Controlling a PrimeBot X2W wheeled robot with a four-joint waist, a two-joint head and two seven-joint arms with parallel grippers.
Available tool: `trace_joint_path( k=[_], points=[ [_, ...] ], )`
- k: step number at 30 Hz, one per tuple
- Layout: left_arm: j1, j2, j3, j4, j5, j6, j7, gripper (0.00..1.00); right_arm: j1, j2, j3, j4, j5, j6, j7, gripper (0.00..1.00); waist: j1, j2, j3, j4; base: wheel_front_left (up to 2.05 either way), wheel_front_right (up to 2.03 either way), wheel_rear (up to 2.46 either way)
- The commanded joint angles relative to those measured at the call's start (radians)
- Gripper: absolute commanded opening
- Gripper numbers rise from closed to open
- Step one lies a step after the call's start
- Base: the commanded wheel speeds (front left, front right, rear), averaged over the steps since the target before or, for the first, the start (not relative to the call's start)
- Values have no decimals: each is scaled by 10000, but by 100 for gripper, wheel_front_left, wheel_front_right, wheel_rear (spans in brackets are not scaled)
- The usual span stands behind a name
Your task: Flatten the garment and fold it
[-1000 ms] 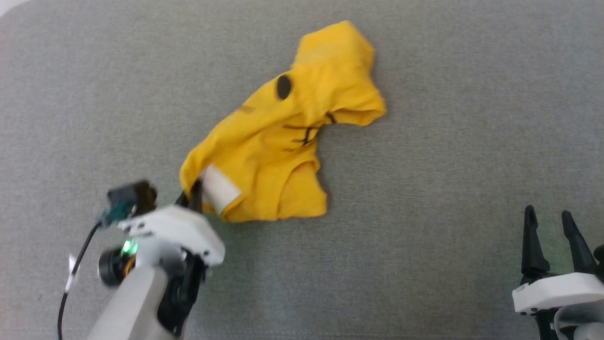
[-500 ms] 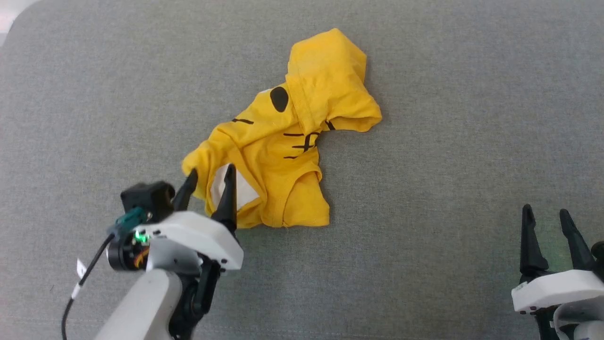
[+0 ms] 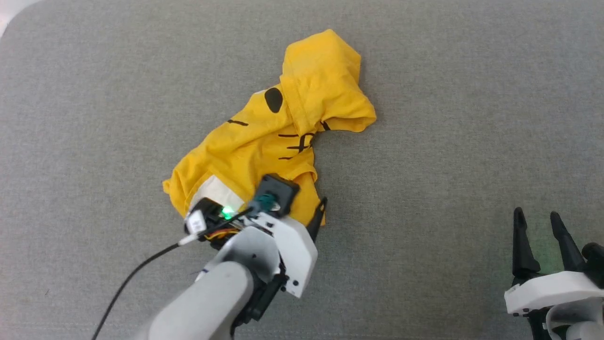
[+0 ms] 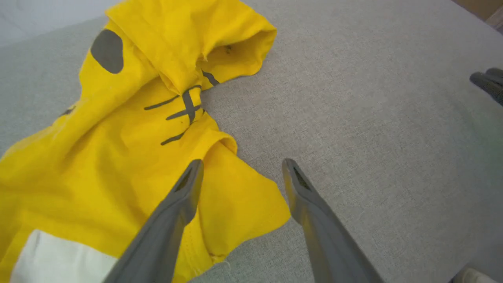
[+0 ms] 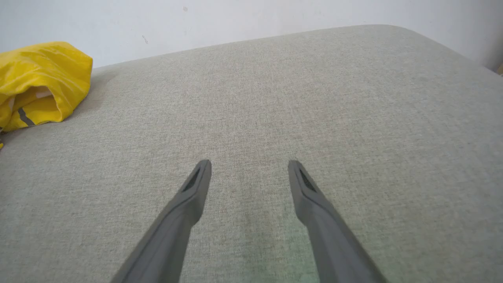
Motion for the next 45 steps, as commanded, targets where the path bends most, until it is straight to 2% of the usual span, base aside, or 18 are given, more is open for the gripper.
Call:
trace_joint_path(
  k=[1, 7, 14, 15, 16, 20, 24, 31, 34, 37, 38, 42, 45],
  points=[
    [-324, -119, -230, 532, 130, -195, 165, 100, -102, 20, 62, 25, 52, -19, -63, 100, 0, 0, 58, -63, 0, 0, 0],
    [-844, -339, -799, 2395, 453, -551, 464, 100, -146, 20, 106, 40, 5, -19, -70, 100, 0, 0, 197, -231, 0, 0, 0],
    [-1168, -510, -1116, 3761, 695, -776, 256, 100, -184, 20, 166, 70, -7, -19, -56, 100, 0, 0, 209, -398, 0, 0, 0],
    [-1212, -541, -1126, 3890, 702, -805, 167, 35, -181, 20, 158, 76, -7, -19, -59, 100, 0, 0, 192, -409, 0, 0, 0],
    [-1239, -594, -1094, 3990, 636, -851, 74, 0, -177, 20, 146, 83, -6, -19, -60, 100, 0, 0, 170, -416, 0, 0, 0],
    [-1388, -789, -851, 4081, 352, -961, -388, 0, -147, 20, 77, 131, 4, -19, -69, 100, 0, 0, 7, -384, 0, 0, 0],
    [-1652, -1077, -425, 3558, -31, -1041, -1033, 0, -105, 20, 41, 190, 44, -19, -85, 100, 0, 0, -221, -299, 0, 0, 0],
    [-1931, -2271, 743, 1167, -1679, -1291, -2133, 0, -48, 20, 88, 304, 124, -19, -108, 100, 0, 0, -533, -219, 0, 0, 0],
    [-1881, -2505, 992, 117, -2235, -1156, -2168, 0, -6, 20, 113, 308, 162, -19, -103, 100, 0, 0, -596, -224, 0, 0, 0],
    [-1526, -2339, 1092, -214, -2391, -761, -1772, 0, 33, 20, 132, 323, 194, -19, -116, 100, 0, 0, -612, -249, 0, 0, 0],
    [-1333, -2128, 1104, -135, -2337, -598, -1620, 0, 37, 20, 142, 336, 209, -19, -123, 100, 0, 0, -604, -267, 0, 0, 0],
    [-162, -1445, 1230, 470, -2487, -145, -1323, 0, 32, 20, 169, 375, 238, -19, -143, 100, 0, 0, -547, -360, 0, 0, 0],
    [789, -1056, 1581, 1099, -2726, 173, -1517, 0, 25, 20, 100, 363, 190, -19, -136, 100, 0, 0, -505, -405, 0, 0, 0]
  ],
)
